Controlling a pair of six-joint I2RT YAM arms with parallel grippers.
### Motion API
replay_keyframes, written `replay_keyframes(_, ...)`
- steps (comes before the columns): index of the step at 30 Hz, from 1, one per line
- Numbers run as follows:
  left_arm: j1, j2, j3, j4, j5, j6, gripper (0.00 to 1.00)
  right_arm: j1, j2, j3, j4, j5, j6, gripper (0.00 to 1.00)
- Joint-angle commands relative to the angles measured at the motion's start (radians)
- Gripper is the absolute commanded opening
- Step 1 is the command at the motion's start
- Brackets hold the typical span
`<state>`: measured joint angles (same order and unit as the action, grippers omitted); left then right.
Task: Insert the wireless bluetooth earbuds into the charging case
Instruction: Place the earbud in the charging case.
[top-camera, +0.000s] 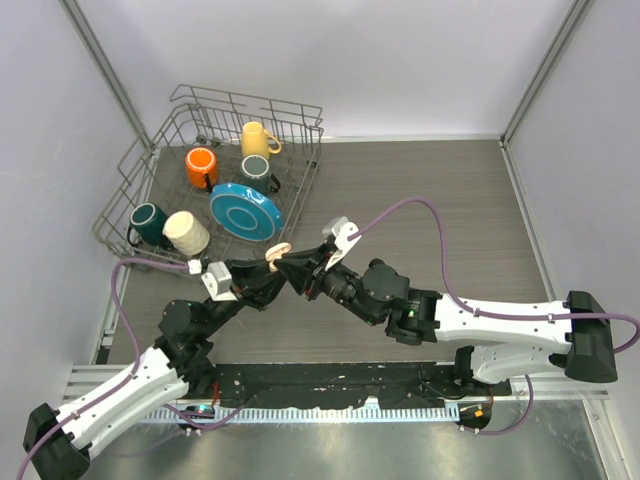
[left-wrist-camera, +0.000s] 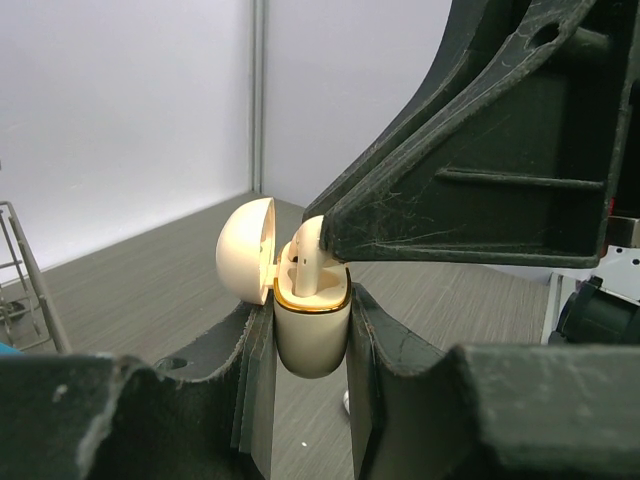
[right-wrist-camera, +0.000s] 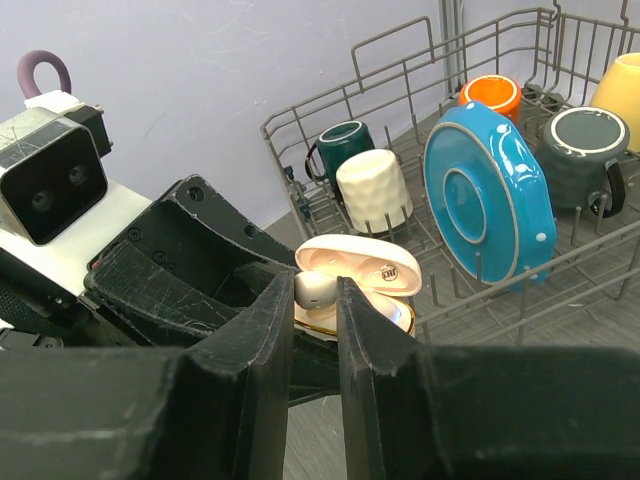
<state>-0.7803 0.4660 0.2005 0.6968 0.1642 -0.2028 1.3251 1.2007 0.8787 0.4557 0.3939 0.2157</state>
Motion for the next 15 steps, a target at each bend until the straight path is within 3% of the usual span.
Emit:
replay_keyframes(1,0.001,-0.03,0.011,0.066,-0.012,0.0,0.0,0.01,-0.018,0.036,-0.055,-0.006,0.002,0.14)
replay_keyframes(10,0.0,-0.03,0.022,0.041,0.028,-0.006,0.0,0.01,-0.03,0.06,-0.074,0.025,0.043,0.33)
replay_keyframes(15,0.001,-0.013,0.031,0.04,0.049,-0.009,0.0,0.01,-0.026,0.083,-0.094,0.026,0.044,0.38)
